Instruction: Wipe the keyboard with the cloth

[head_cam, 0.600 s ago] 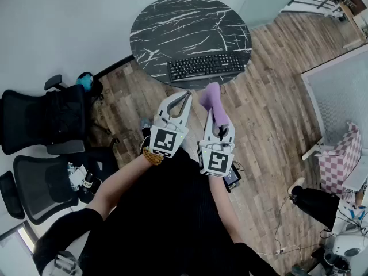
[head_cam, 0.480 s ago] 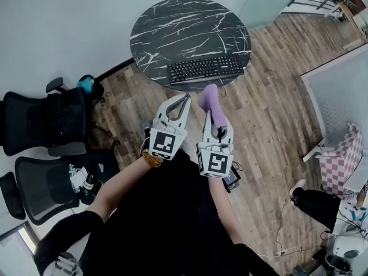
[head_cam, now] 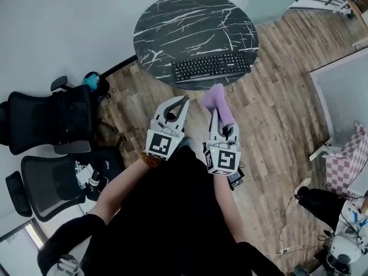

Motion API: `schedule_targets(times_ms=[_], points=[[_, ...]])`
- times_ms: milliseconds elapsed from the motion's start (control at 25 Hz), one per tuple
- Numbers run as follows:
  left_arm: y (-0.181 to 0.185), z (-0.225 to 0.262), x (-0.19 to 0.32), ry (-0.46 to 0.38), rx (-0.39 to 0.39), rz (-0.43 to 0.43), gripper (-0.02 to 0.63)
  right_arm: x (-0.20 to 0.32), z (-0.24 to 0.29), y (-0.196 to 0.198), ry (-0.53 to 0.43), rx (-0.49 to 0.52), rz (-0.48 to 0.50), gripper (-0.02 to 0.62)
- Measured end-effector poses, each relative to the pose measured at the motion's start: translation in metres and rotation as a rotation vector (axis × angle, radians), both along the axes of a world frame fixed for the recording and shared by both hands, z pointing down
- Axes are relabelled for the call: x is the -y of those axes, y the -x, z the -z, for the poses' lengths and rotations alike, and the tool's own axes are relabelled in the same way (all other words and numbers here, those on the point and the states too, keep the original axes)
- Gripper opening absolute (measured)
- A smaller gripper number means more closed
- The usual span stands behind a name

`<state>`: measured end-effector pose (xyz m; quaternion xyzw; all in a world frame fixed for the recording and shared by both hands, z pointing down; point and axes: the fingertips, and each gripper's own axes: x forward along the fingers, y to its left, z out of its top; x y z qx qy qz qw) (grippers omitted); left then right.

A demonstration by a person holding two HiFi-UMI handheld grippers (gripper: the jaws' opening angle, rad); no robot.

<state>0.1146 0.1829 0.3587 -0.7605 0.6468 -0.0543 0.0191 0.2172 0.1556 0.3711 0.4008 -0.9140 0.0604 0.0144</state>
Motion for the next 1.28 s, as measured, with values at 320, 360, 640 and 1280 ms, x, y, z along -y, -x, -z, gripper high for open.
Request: schedule_targets(times_ms=[320,360,640,1280], points=[[0.002,-0.006,0.036,0.024,-0.010,-0.036,0.020,0.029,-0.014,-0.001,0.052,-0.023,-0.010,0.060],[0.004,-0.004,0.041,0.026,-0.008,-0.038,0.020,0.034,-0.014,-0.002,0.053,-0.029,-0.013,0.060],[0.026,-0.007,0.076,0.050,0.015,-0.079,0.020,0.076,-0.017,-0.004,0.073,-0.051,-0.075,0.060],[0.118,-0.036,0.160,0.100,-0.001,-0.203,0.020,0.175,-0.022,0.007,0.145,-0.124,-0.274,0.060]])
